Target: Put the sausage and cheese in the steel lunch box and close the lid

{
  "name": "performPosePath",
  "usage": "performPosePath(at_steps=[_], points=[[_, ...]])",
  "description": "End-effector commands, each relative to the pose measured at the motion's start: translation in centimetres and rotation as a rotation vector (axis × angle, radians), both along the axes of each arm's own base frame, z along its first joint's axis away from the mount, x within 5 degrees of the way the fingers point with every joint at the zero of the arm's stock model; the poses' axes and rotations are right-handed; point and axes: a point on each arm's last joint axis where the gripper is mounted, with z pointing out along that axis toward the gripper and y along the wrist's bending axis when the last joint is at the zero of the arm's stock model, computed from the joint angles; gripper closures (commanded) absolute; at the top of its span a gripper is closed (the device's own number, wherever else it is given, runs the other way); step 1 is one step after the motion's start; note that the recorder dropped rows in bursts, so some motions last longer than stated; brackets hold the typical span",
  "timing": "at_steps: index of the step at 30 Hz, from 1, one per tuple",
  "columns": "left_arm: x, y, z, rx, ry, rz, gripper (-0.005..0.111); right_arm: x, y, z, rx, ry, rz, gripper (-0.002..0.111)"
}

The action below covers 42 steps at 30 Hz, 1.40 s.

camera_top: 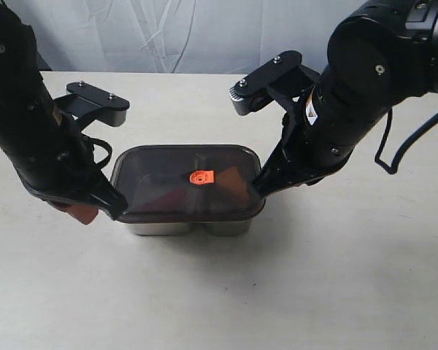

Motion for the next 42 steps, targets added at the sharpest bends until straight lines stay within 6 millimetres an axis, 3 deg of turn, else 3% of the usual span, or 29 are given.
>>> performPosePath(at_steps=[1,12,25,31,36,42], points=[[0.3,-0.6,-1.8,-0.005,0.094,-0.024,0.107,0.5,0.4,0.4,0.037,-0.056,0.020,0.109],[2.3,-1.3,-5.7,0.018,0.107,0.012,0.107,0.5,0.5,0.5,0.047,-0.067,0.023,0.109],[3.0,-1.0,-5.8,0.045,0.029,0.046,0.107,0.6,0.5,0.5,0.050,-0.070,0.023,0.109],[2.5,-0.9,-5.8,0.062,0.082,0.042,0.107,0.6,0.4,0.5,0.039,-0.080,0.030,0.109],[1.9,-0.6,-4.9,0.069,0.102,0.039,0.107,0.6,0.4,0.5,0.036,-0.079,0.028,0.109],[1.6,-0.3,-1.7,0.023,-0.042,0.042,0.107,0.6,0.5,0.5,0.048,-0.079,0.026,0.109]])
